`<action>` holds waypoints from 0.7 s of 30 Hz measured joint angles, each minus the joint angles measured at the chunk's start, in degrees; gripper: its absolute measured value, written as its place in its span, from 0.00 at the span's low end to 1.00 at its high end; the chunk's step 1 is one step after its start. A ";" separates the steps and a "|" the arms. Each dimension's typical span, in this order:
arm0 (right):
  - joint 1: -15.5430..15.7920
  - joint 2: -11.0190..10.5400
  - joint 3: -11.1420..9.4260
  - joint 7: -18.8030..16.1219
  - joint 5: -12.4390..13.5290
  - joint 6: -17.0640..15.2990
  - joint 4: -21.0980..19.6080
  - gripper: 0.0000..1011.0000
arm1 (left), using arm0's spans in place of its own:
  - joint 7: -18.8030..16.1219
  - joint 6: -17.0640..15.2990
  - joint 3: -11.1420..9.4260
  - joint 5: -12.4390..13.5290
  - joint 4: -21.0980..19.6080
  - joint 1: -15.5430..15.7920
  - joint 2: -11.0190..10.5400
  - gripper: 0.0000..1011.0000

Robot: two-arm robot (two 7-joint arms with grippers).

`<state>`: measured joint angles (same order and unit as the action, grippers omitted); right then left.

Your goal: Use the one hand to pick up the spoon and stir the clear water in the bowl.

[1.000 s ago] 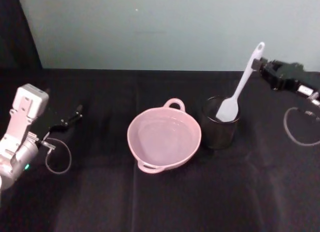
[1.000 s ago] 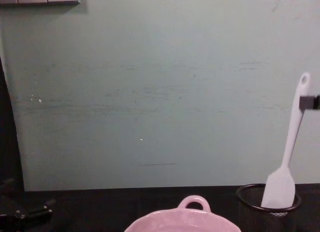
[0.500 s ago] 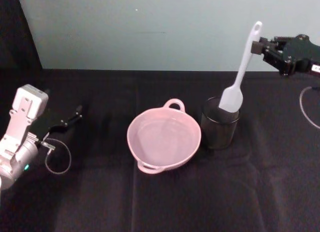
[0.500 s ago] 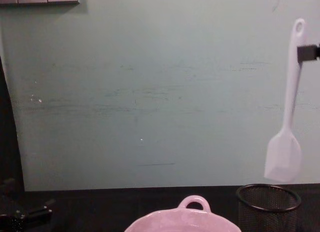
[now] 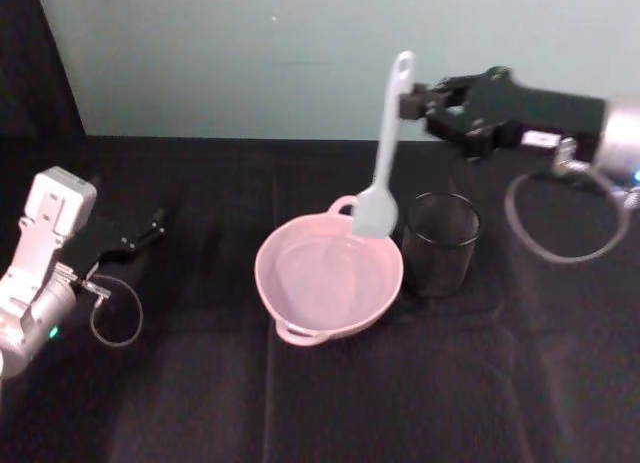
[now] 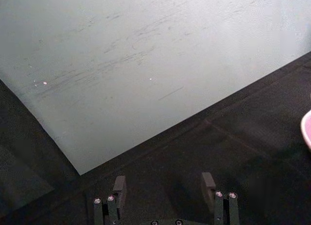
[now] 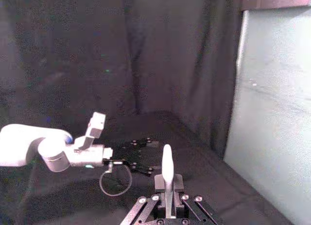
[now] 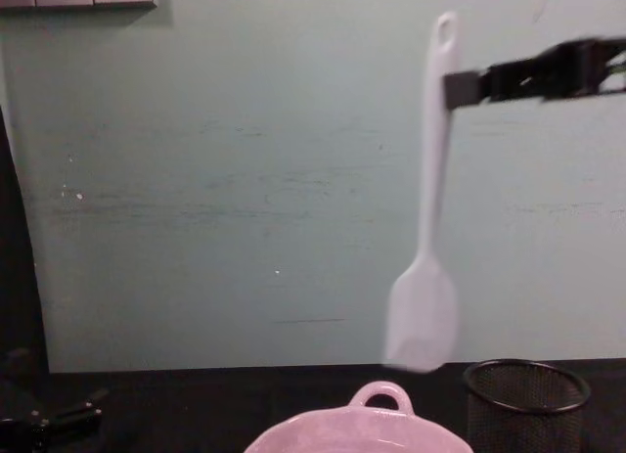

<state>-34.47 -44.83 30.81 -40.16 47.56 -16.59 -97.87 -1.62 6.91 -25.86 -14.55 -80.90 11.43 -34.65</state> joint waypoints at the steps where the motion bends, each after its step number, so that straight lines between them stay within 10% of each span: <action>1: -0.05 1.24 1.09 0.17 -0.66 1.03 1.09 0.10 | 0.00 0.00 0.00 0.00 0.00 0.00 0.00 1.00; 10: 1.25 8.57 5.50 1.70 -7.13 10.60 10.42 0.10 | 0.00 0.00 0.00 0.00 0.00 0.00 0.00 1.00; 21: 3.66 12.19 6.77 2.33 -13.07 18.72 16.38 0.10 | 0.00 0.00 0.00 0.00 0.00 0.00 0.00 1.00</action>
<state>-30.81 -32.64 37.57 -37.83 34.49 2.12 -81.49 -1.62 6.91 -25.86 -14.55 -80.90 11.43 -34.64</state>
